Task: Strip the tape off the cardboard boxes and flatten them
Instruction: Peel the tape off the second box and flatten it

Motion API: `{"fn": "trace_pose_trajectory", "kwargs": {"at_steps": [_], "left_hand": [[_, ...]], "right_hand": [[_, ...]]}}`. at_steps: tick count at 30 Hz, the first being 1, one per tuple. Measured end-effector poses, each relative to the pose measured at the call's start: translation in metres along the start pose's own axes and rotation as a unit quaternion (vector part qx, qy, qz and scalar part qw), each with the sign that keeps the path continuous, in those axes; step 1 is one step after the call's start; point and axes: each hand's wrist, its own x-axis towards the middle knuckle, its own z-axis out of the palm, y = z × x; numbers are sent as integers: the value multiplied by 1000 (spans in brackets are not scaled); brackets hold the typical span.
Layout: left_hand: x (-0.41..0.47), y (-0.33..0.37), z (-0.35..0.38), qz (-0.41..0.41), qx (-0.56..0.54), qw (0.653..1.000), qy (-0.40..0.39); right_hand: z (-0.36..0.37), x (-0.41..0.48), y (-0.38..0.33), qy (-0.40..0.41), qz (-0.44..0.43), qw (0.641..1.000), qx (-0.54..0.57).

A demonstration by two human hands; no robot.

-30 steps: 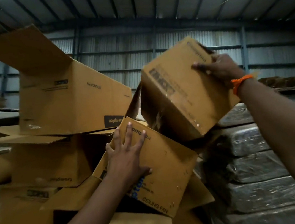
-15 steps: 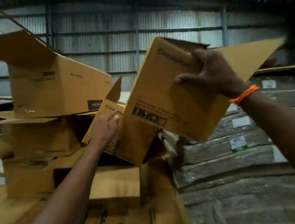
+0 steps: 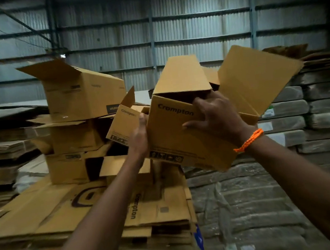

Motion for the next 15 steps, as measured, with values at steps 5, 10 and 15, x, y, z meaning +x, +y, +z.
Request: {"fn": "trace_pose_trajectory", "kwargs": {"at_steps": [5, 10, 15], "left_hand": [[-72, -3, -4, -11, -105, 994, 22], [-172, -8, -37, -150, -217, 964, 18], [-284, -20, -142, -226, -234, 944, 61]], "right_hand": [[-70, -28, -59, 6, -46, 995, -88], [-116, -57, -156, -18, -32, 994, -101], [-153, -66, -293, -32, 8, 999, -36]]}}
